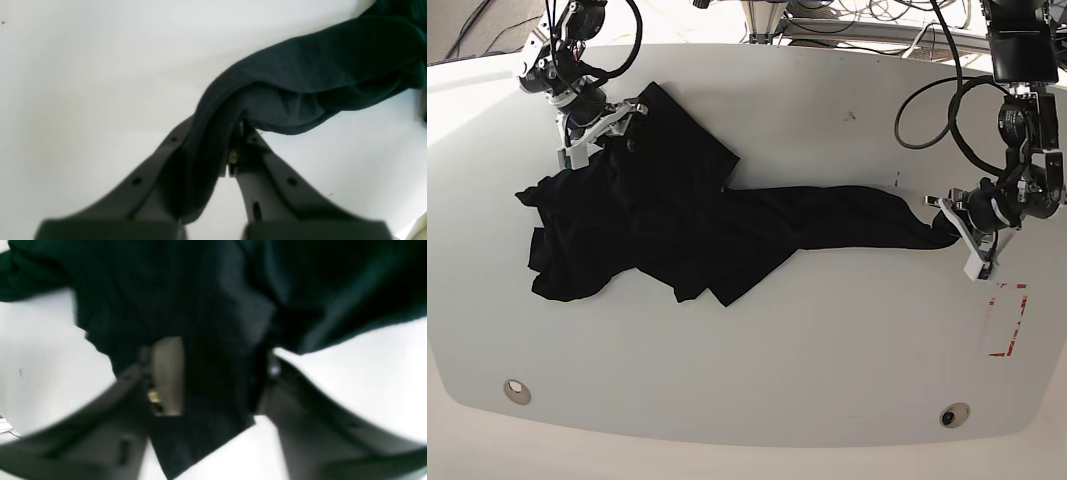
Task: Layout the t-shirt on the table in an organized manner, then fold the t-shirt properly
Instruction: 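Drag the grasped t-shirt edge with the right gripper away from the sleeve, then lift the t-shirt with both grippers and swing it up off the table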
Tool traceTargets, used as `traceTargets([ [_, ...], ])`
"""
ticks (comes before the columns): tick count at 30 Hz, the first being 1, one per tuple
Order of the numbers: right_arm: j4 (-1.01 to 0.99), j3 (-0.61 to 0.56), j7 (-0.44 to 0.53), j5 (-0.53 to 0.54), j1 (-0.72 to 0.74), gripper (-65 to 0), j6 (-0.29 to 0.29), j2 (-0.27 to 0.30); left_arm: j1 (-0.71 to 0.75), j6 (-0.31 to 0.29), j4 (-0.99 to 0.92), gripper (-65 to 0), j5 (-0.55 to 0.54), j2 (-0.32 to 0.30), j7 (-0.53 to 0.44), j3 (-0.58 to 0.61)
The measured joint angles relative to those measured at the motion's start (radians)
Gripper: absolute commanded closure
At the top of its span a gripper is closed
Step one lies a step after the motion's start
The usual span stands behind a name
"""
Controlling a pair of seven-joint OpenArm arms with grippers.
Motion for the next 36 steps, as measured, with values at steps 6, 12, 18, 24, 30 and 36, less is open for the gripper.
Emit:
traceTargets([
  [6, -0.005, 0.0, -0.011, -0.016, 0.0, -2.1, -0.01, -0.001, 0.003, 0.0, 0.0, 0.0, 0.001, -0.001, -0.036, 0.0],
  [12, 0.063, -0.004, -0.032, -0.024, -0.024, 0.0, -0.01, -0.003, 0.003, 0.0, 0.0, 0.0, 0.0, -0.002, -0.09, 0.0],
  [18, 0.211, -0.001, -0.073, -0.018, -0.075, 0.0, -0.007, -0.003, -0.01, 0.0, 0.003, 0.0, 0.004, -0.006, -0.089, 0.0],
  [24, 0.351, 0.052, -0.149, -0.012, -0.078, 0.0, -0.003, -0.004, -0.056, 0.0, 0.085, -0.1, 0.008, -0.006, -0.092, 0.002],
  [30, 0.351, 0.134, -0.249, 0.107, -0.024, 0.0, -0.003, 0.065, -0.121, -0.003, 0.175, -0.1, -0.003, -0.006, -0.097, 0.002],
  [36, 0.346, 0.175, -0.262, 0.177, 0.064, 0.0, -0.003, 0.169, -0.212, -0.006, 0.185, -0.3, 0.0, -0.006, -0.083, 0.002],
])
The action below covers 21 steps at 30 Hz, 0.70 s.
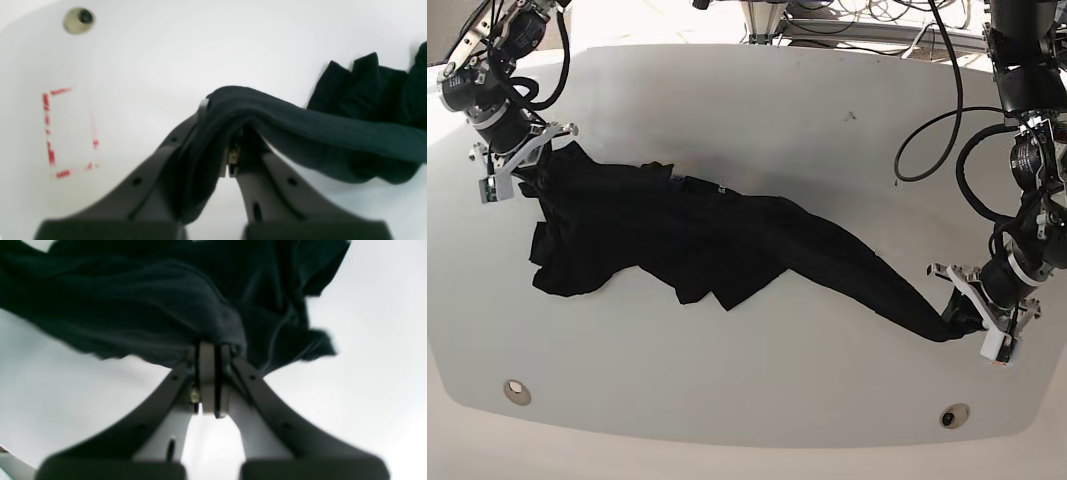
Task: Layout the t-shirt on the table in an organized manner, then fold the t-shirt properly
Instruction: 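Lift the t-shirt with both grippers and swing it up off the table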
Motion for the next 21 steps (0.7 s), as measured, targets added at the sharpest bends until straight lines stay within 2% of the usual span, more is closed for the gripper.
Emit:
traceTargets([
  [4, -0.002, 0.002, 0.0, 0.016, 0.081, 0.0, 0.0, 0.079, -0.068, 0.0, 0.002, -0.3, -0.001, -0.003, 0.0, 0.0],
  [10, -0.06, 0.001, -0.01, 0.016, 0.22, 0.0, 0.001, 0.15, -0.173, -0.004, 0.005, -0.4, -0.009, -0.016, 0.001, 0.002],
  [13, -0.115, -0.011, -0.048, 0.013, 0.29, 0.0, 0.003, 0.194, -0.227, -0.002, 0.005, -0.4, -0.003, -0.03, 0.002, 0.003],
  [21, -0.339, -0.105, -0.043, 0.022, 0.549, 0.0, 0.005, 0.336, -0.411, -0.005, 0.003, -0.4, -0.003, -0.031, 0.003, 0.039],
])
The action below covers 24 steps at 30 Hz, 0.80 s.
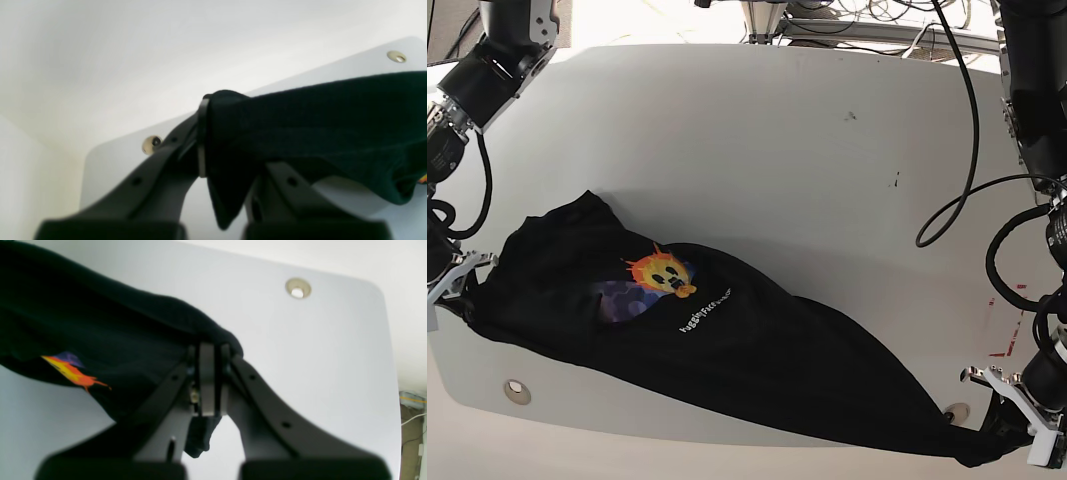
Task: Layout the t-shirt on the table in an organized manner, then fold the t-shirt properly
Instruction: 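Lift the t-shirt with both grippers and swing it up off the table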
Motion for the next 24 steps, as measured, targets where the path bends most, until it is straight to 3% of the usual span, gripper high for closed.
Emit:
traceTargets([
  [8, -0.244, -0.193, -0.011, -0.011, 0.371, 0.0, -0.003, 0.113, -0.247, -0.003, -0.033, -0.4, -0.012, 0.007, 0.07, 0.053],
  [17, -0.432, -0.451, 0.011, 0.019, 0.796, 0.0, 0.003, 0.217, -0.55, 0.002, -0.247, -0.4, -0.018, 0.003, 0.085, 0.05],
  [24, -0.442, -0.518, -0.003, 0.042, 0.881, 0.0, 0.006, 0.254, -0.606, -0.001, -0.317, -0.4, -0.023, -0.001, 0.08, 0.048],
])
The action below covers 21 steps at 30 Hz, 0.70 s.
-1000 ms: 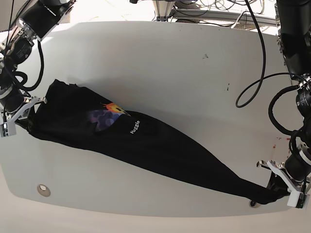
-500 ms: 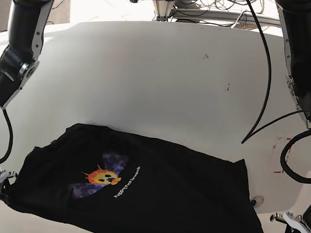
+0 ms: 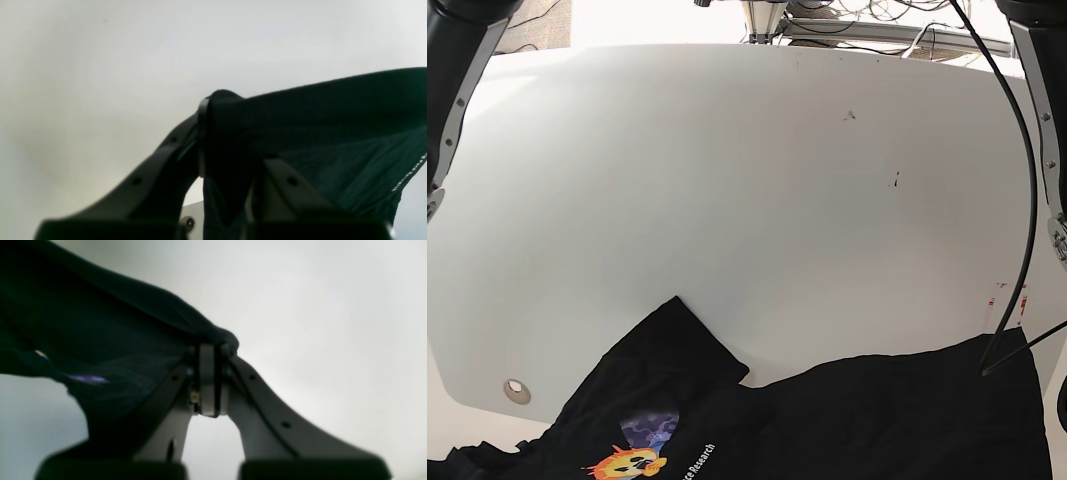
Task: Layout the t-shirt on the table in an organized manner, then fold the t-shirt properly
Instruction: 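Lift the t-shirt with both grippers and swing it up off the table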
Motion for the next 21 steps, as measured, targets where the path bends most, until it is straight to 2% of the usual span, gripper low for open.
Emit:
traceTargets([
  [4, -0.001, 0.006, -0.072, -0.004, -0.039, 0.0, -0.002, 0.001, 0.053, 0.0, 0.023, -0.4, -0.002, -0.001, 0.023, -0.002],
  [7, 0.01, 0.066, -0.089, -0.004, -0.111, 0.0, -0.002, -0.007, 0.105, -0.004, 0.051, -0.4, -0.004, 0.001, 0.062, -0.002],
  [12, 0.116, 0.193, -0.106, -0.003, -0.336, 0.0, -0.004, -0.008, 0.259, -0.002, 0.135, -0.4, -0.022, 0.006, 0.11, -0.056],
  [17, 0.233, 0.288, -0.15, 0.003, -0.533, 0.0, -0.003, -0.017, 0.429, 0.001, 0.212, -0.3, -0.084, 0.004, 0.134, -0.114],
  [21, 0.322, 0.394, -0.146, 0.05, -0.723, 0.0, -0.011, -0.056, 0.602, 0.005, 0.307, -0.3, -0.112, 0.005, 0.135, -0.139],
])
